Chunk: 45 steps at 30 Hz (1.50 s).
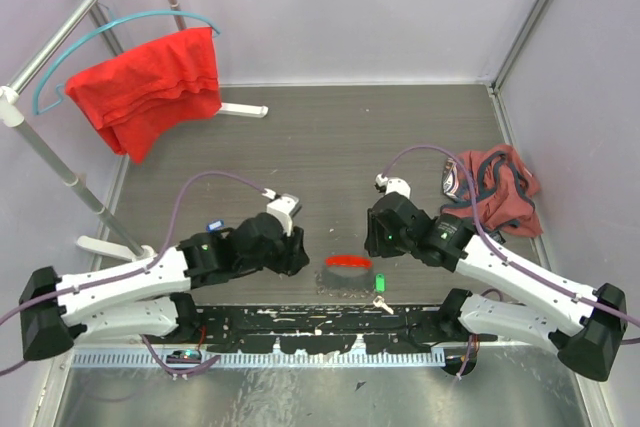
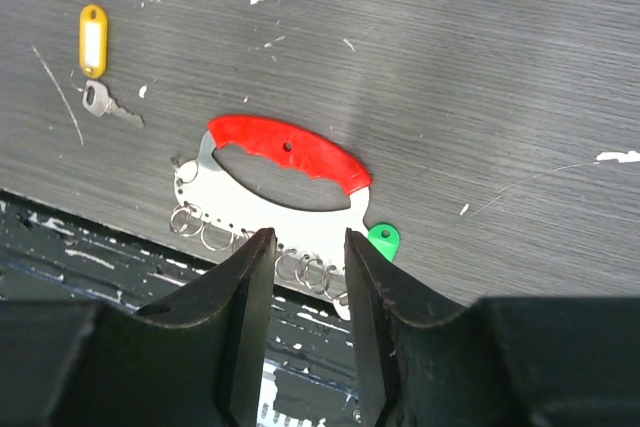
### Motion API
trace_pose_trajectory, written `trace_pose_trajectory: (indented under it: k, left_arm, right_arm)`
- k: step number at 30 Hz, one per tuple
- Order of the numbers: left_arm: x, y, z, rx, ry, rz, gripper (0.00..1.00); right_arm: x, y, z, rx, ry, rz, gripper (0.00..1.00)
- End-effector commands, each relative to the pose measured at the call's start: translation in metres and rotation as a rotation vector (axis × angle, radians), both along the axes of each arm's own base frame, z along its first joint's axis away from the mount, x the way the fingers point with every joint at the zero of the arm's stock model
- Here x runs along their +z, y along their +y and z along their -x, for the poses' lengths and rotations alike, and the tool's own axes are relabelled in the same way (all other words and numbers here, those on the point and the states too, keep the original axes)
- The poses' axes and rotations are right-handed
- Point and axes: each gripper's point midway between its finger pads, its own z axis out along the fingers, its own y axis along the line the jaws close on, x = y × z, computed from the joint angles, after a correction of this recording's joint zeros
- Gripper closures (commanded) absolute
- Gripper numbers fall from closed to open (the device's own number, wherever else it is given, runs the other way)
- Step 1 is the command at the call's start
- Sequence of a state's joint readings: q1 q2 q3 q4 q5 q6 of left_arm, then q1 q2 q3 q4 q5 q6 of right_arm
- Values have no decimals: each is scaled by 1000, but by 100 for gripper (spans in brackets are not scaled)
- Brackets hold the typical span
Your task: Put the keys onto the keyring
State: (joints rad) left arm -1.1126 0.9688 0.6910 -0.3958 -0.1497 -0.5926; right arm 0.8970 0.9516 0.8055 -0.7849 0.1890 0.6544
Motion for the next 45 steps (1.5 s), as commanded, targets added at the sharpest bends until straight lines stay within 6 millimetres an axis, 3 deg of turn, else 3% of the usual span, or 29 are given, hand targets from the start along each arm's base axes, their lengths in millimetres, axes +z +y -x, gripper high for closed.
trace_pose_trajectory:
  k: [1,4,8,16,20,29,38,45]
  left_arm:
    - [-12,-10,0,124,13,-42,46]
    - [-12,-26,3,154,3,-80,40]
    - [-24,-26,5,232,-22,-208,36]
    - [-53,-41,8,299,11,-349,38]
    - [-70,-44,10,331,32,-394,42]
    - [-87,-49,11,361,50,-443,52]
    - [-101,-53,10,367,52,-476,55]
    - [-106,-56,9,367,49,-486,68]
  right_arm:
    - [10,-1,-15,-87,-72,-39,60]
    - [17,-11,-18,-136,-103,-29,59]
    - [29,-26,-20,-202,-143,-29,59]
    - [45,-36,-17,-213,-189,-59,59]
    - [51,-41,-15,-208,-209,-68,58]
    - [54,-48,-10,-194,-226,-73,58]
    - [56,-48,-8,-178,-231,-77,58]
    - [58,-47,-8,-165,-230,-77,58]
